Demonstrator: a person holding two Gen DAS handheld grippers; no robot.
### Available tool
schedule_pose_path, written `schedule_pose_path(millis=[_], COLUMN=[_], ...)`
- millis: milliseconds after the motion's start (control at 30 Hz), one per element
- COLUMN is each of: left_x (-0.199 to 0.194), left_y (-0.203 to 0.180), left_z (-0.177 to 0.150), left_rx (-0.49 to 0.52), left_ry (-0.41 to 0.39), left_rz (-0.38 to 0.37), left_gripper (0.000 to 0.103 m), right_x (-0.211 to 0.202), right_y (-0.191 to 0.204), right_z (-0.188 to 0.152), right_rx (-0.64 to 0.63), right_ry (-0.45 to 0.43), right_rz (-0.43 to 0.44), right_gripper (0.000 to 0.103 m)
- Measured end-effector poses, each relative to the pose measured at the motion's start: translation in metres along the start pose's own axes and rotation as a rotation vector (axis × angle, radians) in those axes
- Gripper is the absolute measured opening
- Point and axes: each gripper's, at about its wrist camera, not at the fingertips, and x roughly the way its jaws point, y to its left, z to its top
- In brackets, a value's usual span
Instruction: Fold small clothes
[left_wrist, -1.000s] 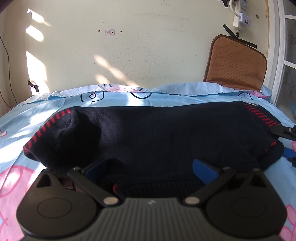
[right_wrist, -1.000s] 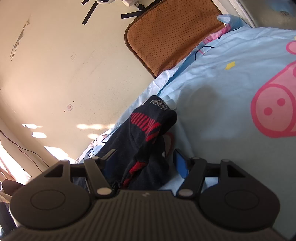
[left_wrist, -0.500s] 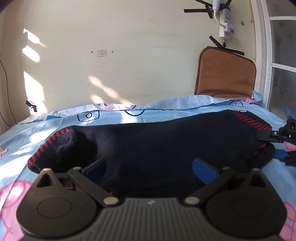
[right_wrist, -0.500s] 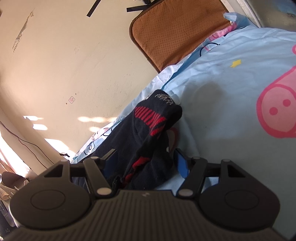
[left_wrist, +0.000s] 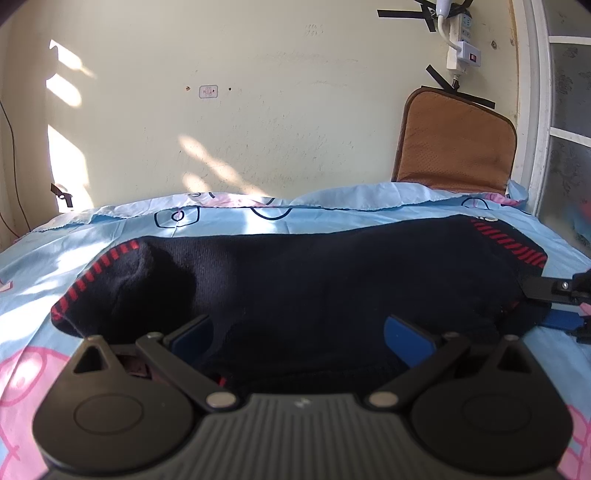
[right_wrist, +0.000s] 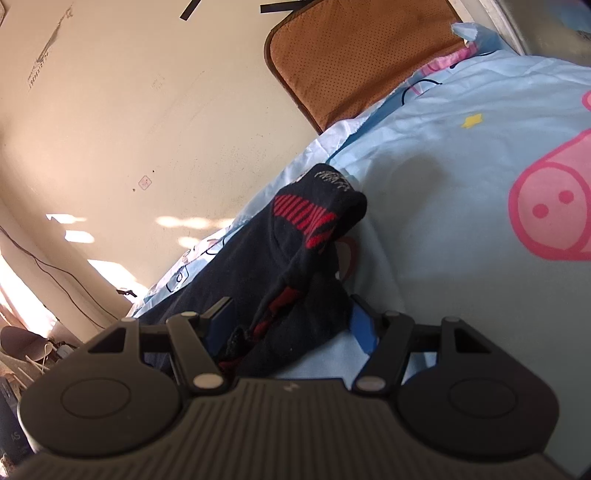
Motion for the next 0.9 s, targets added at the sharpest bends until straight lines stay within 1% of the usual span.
schedule_pose_path(millis=[200, 600, 833, 900], left_x=[0.001, 0.002, 0.002, 0.003], left_y=[0.005, 0.01, 0.012, 0.012], left_z=[0.0, 0.001, 0.002, 0.002], left_rx=[-0.023, -0.055, -0.072, -0.075], left_ry=[0.011, 0.02, 0.021, 0.024], left_rz=[-0.012, -0.022, -0.03, -0.03], left_gripper=[0.102, 0.102, 0.102, 0.102], right_x=[0.004, 0.007, 0.006, 0.007], right_y=[0.006, 0.004, 0.004, 0.005], right_z=[-0.002, -0.002, -0.002, -0.001], right_rx=[-0.014, 0.008, 0.005, 0.003], right_ry=[0.018, -0.003, 0.003, 0.014], right_rz=[0.005, 0.019, 0.02, 0.02], right_gripper=[0.068, 0.067, 0.067, 0.064])
